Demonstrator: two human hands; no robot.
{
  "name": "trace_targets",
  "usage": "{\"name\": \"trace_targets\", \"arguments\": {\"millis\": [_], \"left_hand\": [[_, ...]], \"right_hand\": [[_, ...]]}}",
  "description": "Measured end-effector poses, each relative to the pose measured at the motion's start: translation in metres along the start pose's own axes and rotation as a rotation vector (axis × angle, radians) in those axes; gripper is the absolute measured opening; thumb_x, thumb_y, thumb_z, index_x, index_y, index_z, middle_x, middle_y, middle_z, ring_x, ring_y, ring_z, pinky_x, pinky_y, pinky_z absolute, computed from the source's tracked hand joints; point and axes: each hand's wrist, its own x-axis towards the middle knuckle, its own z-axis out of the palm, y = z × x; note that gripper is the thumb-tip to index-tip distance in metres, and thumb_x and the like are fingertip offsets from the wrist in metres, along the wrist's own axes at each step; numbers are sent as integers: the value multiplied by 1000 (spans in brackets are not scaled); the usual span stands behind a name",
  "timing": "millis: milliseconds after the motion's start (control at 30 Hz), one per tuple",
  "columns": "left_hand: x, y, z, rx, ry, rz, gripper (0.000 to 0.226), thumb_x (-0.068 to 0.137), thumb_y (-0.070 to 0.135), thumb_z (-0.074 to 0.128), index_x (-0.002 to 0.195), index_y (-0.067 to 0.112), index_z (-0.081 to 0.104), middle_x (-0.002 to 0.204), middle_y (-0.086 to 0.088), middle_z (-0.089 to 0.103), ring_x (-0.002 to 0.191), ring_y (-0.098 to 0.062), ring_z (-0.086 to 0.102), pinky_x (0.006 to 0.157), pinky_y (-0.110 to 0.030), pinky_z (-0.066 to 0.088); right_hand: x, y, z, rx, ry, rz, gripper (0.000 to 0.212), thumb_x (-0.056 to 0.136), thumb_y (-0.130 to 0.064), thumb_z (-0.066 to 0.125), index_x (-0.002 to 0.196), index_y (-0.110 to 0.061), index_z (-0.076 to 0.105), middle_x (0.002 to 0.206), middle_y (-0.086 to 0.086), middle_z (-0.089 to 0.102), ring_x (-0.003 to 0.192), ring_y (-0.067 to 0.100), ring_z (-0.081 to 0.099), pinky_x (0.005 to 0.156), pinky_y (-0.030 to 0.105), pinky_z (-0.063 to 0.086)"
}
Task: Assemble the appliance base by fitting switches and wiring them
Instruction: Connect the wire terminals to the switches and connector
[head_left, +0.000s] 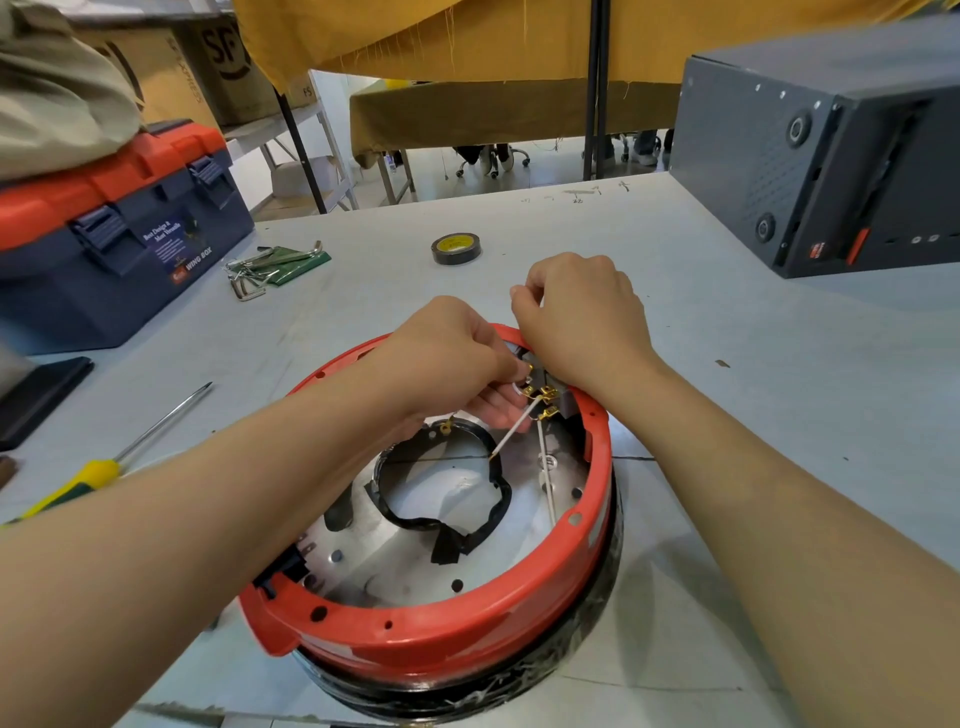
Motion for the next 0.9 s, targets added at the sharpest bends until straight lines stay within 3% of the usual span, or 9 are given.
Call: {"name": "trace_targets", "arguments": {"millis": [167, 333, 433, 633, 900], "left_hand": [[-3, -4, -1, 127, 59, 82, 17, 88, 6, 63, 71, 2, 65, 55, -7, 68, 50, -18, 67, 47, -20, 51], [-17, -9, 2, 503, 201, 370, 12, 80, 25, 69, 71, 18, 66, 49, 4, 58, 45, -3, 53, 50, -11, 38], [-22, -8, 5, 557, 144, 431, 12, 79, 28, 71, 72, 18, 70, 45, 9, 49, 47, -1, 48, 51, -8, 33], [-22, -9, 5, 602, 122, 483, 11, 79, 21, 73, 70, 17, 70, 48, 11, 45, 51, 0, 46, 52, -8, 32], [-23, -12, 2, 565, 133, 472, 12, 81, 24, 71, 74, 14, 73, 59, 7, 62, 58, -4, 54, 54, -11, 36]], "right_hand": [[-1, 0, -1, -27, -22, -9, 27, 95, -26, 43, 89, -9, 64, 84, 9, 57, 73, 25, 45, 54, 28, 28], [0, 1, 0, -30, -43, -9, 28, 95, -27, 44, 89, -9, 64, 82, 9, 56, 71, 25, 44, 48, 26, 25], [0, 2, 0, -17, -49, -9, 27, 95, -26, 45, 89, -8, 65, 81, 8, 57, 69, 25, 44, 47, 22, 24], [1, 3, 0, -22, -47, -17, 27, 95, -26, 45, 88, -8, 65, 84, 9, 59, 68, 24, 45, 49, 27, 26], [0, 3, 0, -16, -50, -27, 28, 95, -26, 46, 88, -8, 66, 83, 10, 61, 66, 23, 45, 47, 24, 27]]}}
